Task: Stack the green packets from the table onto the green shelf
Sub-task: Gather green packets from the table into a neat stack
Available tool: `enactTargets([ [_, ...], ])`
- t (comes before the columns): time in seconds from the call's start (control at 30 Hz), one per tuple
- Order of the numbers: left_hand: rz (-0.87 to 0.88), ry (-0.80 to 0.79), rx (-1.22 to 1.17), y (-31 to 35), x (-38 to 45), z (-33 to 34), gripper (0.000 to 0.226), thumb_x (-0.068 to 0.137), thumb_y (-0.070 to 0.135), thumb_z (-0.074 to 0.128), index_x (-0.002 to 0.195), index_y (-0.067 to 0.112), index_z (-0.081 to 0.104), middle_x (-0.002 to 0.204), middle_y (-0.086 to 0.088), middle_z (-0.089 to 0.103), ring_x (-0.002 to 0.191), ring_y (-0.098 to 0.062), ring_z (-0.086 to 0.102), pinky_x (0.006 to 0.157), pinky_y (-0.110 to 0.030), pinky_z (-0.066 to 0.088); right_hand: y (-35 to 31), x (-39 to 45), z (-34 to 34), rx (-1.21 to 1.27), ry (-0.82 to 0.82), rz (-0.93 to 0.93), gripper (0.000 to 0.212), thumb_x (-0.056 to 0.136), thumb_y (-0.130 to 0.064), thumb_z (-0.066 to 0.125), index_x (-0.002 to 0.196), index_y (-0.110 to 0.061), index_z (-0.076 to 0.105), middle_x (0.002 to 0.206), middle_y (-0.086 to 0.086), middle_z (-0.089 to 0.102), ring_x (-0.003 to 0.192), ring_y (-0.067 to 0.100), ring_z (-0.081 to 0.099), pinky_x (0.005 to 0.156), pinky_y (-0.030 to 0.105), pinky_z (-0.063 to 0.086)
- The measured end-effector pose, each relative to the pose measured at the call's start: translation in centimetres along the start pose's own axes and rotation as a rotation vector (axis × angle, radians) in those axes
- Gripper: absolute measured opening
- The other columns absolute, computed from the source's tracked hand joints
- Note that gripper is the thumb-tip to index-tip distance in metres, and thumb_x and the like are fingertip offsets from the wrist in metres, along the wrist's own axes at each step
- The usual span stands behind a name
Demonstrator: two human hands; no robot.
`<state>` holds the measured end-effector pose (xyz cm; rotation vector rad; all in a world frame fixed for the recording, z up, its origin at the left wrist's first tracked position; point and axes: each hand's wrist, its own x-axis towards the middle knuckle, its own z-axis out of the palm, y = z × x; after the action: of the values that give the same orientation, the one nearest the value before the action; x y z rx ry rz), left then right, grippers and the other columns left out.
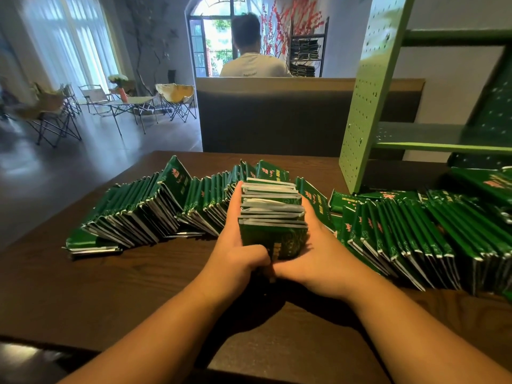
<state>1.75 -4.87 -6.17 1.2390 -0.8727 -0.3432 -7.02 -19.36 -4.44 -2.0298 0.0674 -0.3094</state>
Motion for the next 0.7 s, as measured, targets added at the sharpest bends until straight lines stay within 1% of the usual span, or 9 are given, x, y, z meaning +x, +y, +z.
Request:
enactTargets([
  [0.07, 0.017, 0.021, 0.025, 0.1, 0.2, -0.1, 0.111, 0.050, -0.005, 0.058, 0.153, 0.027, 0.029, 0.136, -0.006, 0.064, 0.129, -0.024, 0.060, 0.098, -0.034, 0.053, 0.2, 0.1, -0.2, -0.006, 0.017, -0.023, 0.118, 0.065, -0.010, 0.091, 0.155, -0.038, 0.020, 0.133, -0.020, 0.062, 0.126, 0.001, 0.057, 0.107, 0.035, 0.050],
  [0.2, 0.055, 0.045, 0.111, 0.4, -0.2, -0.5, 0.110, 0.052, 0.016, 0.066, 0.154, 0.025, 0.027, 0.137, -0.001, 0.062, 0.129, -0.019, 0.059, 0.100, -0.030, 0.050, 0.3, 0.3, -0.3, 0.024, 0.064, -0.062, 0.100, 0.065, 0.003, 0.089, 0.142, -0.034, 0.038, 0.128, -0.015, 0.065, 0.120, -0.003, 0.060, 0.094, 0.016, 0.052],
  [0.23, 0.061, 0.051, 0.123, 0.4, -0.3, -0.6, 0.110, 0.055, 0.019, 0.068, 0.156, 0.025, 0.025, 0.138, -0.004, 0.059, 0.129, -0.020, 0.059, 0.100, -0.031, 0.051, 0.2, 0.3, -0.4, 0.057, 0.082, -0.067, 0.096, 0.064, 0.005, 0.089, 0.138, -0.034, 0.042, 0.126, -0.014, 0.066, 0.119, -0.002, 0.061, 0.094, 0.017, 0.053],
  [0.3, 0.083, 0.060, 0.145, 0.4, -0.4, -0.7, 0.107, 0.062, 0.024, 0.071, 0.157, 0.031, 0.023, 0.140, -0.011, 0.054, 0.128, -0.026, 0.060, 0.100, -0.036, 0.052, 0.3, 0.4, -0.4, 0.145, 0.119, -0.061, 0.091, 0.062, 0.000, 0.089, 0.135, -0.032, 0.046, 0.126, -0.012, 0.068, 0.120, 0.003, 0.063, 0.097, 0.026, 0.055],
  [0.37, 0.104, 0.084, 0.154, 0.3, -0.4, -0.7, 0.100, 0.067, 0.031, 0.071, 0.155, 0.038, 0.023, 0.140, -0.012, 0.053, 0.126, -0.029, 0.060, 0.100, -0.037, 0.052, 0.2, 0.3, -0.4, 0.220, 0.153, -0.053, 0.091, 0.057, -0.006, 0.089, 0.136, -0.025, 0.049, 0.126, -0.006, 0.069, 0.120, 0.012, 0.065, 0.099, 0.036, 0.055],
  [0.43, 0.110, 0.130, 0.157, 0.3, -0.5, -0.7, 0.097, 0.068, 0.036, 0.069, 0.155, 0.038, 0.024, 0.139, -0.010, 0.053, 0.124, -0.026, 0.061, 0.100, -0.037, 0.052, 0.1, 0.4, -0.4, 0.276, 0.170, -0.044, 0.091, 0.056, -0.005, 0.090, 0.136, -0.019, 0.051, 0.126, 0.001, 0.070, 0.118, 0.019, 0.067, 0.098, 0.043, 0.056],
  [0.57, 0.130, 0.170, 0.179, 0.3, -0.6, -0.5, 0.088, 0.074, 0.042, 0.065, 0.154, 0.035, 0.031, 0.138, -0.007, 0.056, 0.129, -0.028, 0.057, 0.106, -0.057, 0.047, -1.1, 0.0, -1.0, 0.248, 0.221, -0.040, 0.091, 0.060, 0.000, 0.092, 0.138, -0.020, 0.049, 0.124, -0.003, 0.070, 0.113, 0.011, 0.068, 0.091, 0.027, 0.057],
  [0.63, 0.116, 0.170, 0.180, 0.9, -0.4, 0.0, 0.083, 0.076, 0.044, 0.064, 0.153, 0.032, 0.035, 0.138, -0.008, 0.057, 0.128, -0.028, 0.059, 0.103, -0.056, 0.051, -2.1, 0.0, -1.7, 0.233, 0.238, -0.039, 0.092, 0.060, 0.001, 0.092, 0.138, -0.021, 0.049, 0.122, -0.006, 0.071, 0.112, 0.008, 0.068, 0.090, 0.024, 0.057],
  [0.7, 0.092, 0.132, 0.152, 2.2, 0.3, 0.6, 0.078, 0.076, 0.045, 0.065, 0.149, 0.034, 0.039, 0.137, -0.010, 0.059, 0.127, -0.029, 0.060, 0.097, -0.048, 0.056, -3.4, 0.2, -2.5, 0.244, 0.251, -0.046, 0.097, 0.054, -0.008, 0.095, 0.138, -0.020, 0.049, 0.123, -0.003, 0.071, 0.113, 0.013, 0.069, 0.093, 0.032, 0.057],
])
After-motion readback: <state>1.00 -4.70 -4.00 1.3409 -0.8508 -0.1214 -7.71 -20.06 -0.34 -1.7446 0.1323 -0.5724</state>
